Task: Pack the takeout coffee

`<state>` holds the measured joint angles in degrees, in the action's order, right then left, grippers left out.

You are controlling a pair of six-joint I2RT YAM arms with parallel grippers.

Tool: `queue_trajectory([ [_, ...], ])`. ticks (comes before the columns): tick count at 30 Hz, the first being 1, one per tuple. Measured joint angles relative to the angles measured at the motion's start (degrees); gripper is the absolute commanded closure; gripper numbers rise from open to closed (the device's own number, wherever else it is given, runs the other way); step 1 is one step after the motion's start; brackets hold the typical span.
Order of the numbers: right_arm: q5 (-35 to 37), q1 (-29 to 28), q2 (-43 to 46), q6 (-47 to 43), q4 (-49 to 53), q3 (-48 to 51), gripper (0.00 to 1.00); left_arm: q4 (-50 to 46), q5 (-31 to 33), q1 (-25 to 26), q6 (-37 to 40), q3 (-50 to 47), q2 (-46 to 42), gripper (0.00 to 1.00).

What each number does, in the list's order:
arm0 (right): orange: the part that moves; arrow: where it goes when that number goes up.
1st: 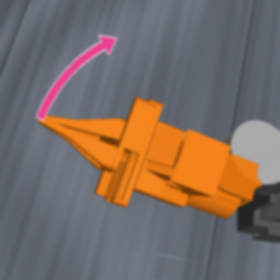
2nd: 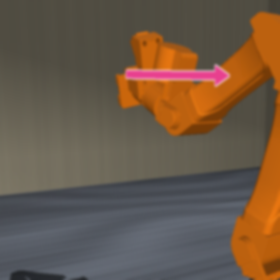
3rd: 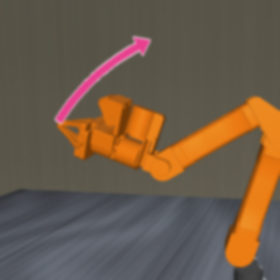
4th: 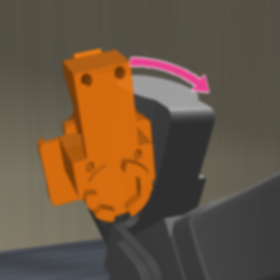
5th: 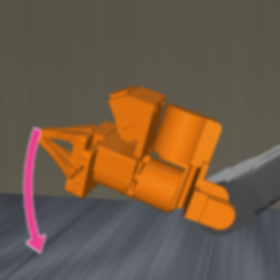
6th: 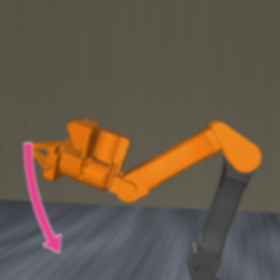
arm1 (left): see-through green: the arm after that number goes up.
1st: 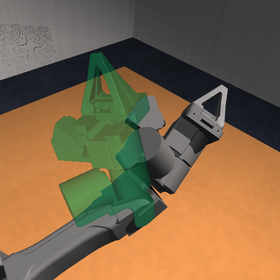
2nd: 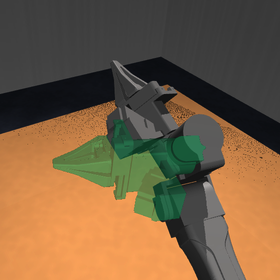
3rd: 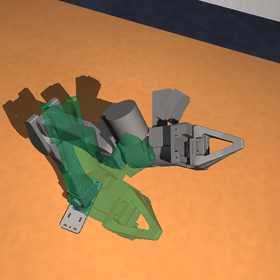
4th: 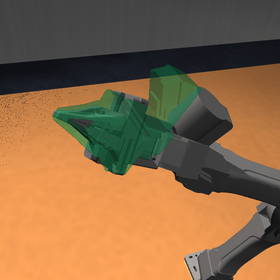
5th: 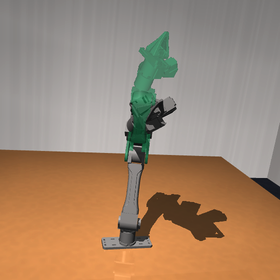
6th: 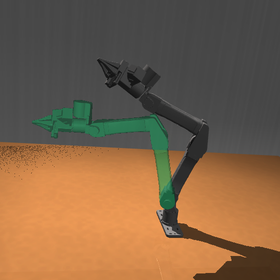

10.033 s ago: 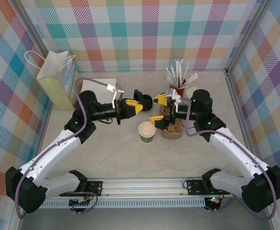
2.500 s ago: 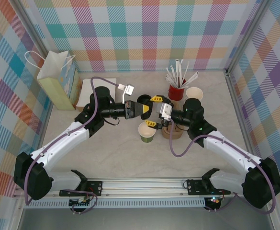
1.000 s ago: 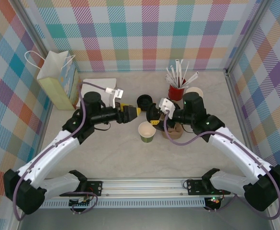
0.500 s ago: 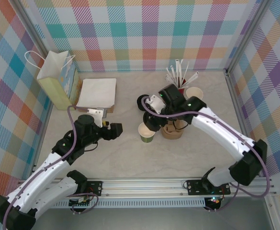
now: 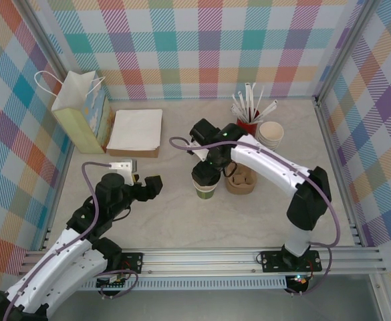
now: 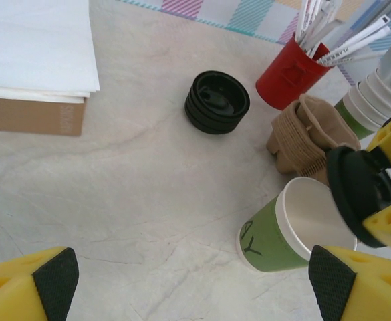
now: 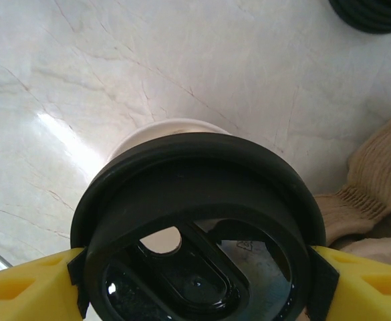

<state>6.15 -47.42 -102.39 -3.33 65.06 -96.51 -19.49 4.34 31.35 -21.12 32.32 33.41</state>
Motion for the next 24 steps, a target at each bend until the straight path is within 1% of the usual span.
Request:
queue_trajectory([
  [8,1.9,-0.6,-5.3,-0.1,3.5,-5.0,0.18,0.0,0.9,0.0,-0.1,-0.4,-0.3,0.08],
  [24,2.0,-1.6,-9.6,-0.5,5.8,-7.3,0.18,0.1,1.3,0.0,-0.1,-0.7,-0.3,0.08],
])
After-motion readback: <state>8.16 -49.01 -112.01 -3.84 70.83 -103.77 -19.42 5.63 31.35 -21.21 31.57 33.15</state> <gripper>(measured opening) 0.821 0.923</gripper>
